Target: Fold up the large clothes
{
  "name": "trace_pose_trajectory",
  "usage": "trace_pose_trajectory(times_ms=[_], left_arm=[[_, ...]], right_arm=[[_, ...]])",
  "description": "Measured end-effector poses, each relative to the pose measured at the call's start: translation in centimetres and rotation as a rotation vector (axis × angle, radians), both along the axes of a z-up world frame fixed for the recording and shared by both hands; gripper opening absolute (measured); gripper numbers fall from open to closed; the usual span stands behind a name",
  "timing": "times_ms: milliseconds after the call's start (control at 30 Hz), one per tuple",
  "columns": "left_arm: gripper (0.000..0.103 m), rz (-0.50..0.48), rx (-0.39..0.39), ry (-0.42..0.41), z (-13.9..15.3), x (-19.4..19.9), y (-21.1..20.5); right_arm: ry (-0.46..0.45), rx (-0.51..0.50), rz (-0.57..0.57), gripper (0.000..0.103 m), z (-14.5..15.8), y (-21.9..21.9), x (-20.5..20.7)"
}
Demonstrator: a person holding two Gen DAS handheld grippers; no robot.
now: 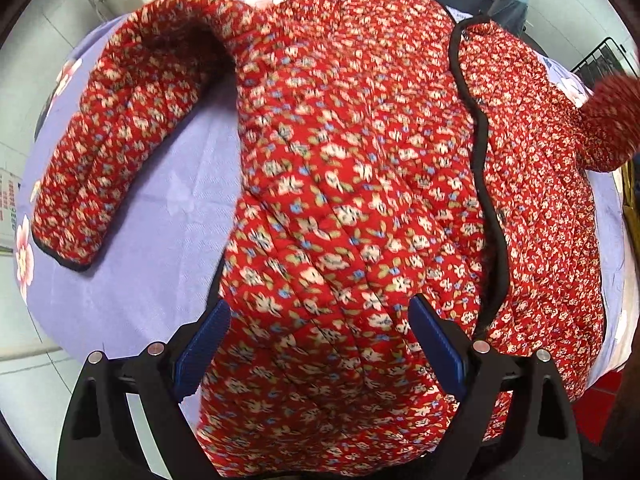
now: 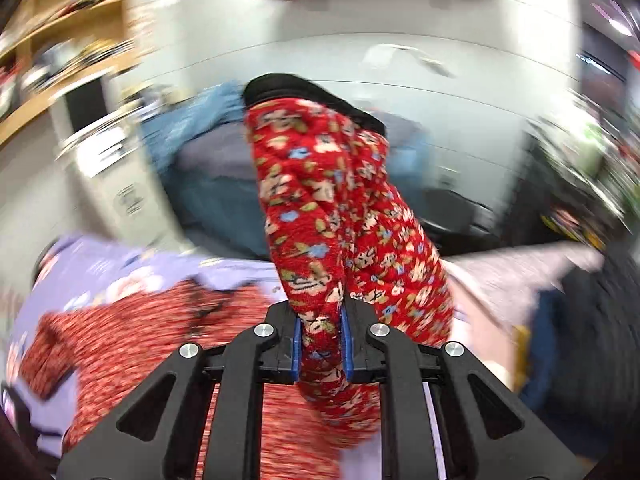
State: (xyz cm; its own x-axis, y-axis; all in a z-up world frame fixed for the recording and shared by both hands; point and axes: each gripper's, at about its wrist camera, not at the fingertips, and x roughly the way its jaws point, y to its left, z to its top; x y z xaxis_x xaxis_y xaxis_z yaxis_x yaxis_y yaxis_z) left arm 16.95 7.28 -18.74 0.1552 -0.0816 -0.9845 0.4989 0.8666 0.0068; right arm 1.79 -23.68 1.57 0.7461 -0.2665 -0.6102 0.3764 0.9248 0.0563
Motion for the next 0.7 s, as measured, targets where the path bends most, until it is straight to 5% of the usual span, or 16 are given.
trace_pose_trajectory(times_ms=[167,300,367,433,467,700], left_arm=[[0.088,0.018,-0.022,-0.02,0.8,2.4,0.7],[0.088,0.055,-0.022,-0.021,1.1,3.6,2.4],[0.088,0.069,-0.018,-0.015,0.9,3.5,2.9],[0.088,0.087,-0.012,-0.007,0.5,3.5,3.7],[0.088,0.094,-0.008,-0.004,0.3,3.6,4.0],[0.088,0.095,-0.017,-0.019,0.6,5.1,3.7]], right_arm=[[0.107,-0.175,0.259,0.015,-3.7,11.3,7.6],[0.262,-0.304,0.405,0.019,-10.8,17.9,10.8],[0.341,-0.356,0.497,0.032,-14.0,20.9,11.3],[0.419,-0.426,0.587,0.063,-17.6,23.6,10.7],[0.438,-0.452,0.609,0.065,-18.6,24.4,10.1],[0.372,-0.273,0.529,0.077,-16.3,21.8,6.0]])
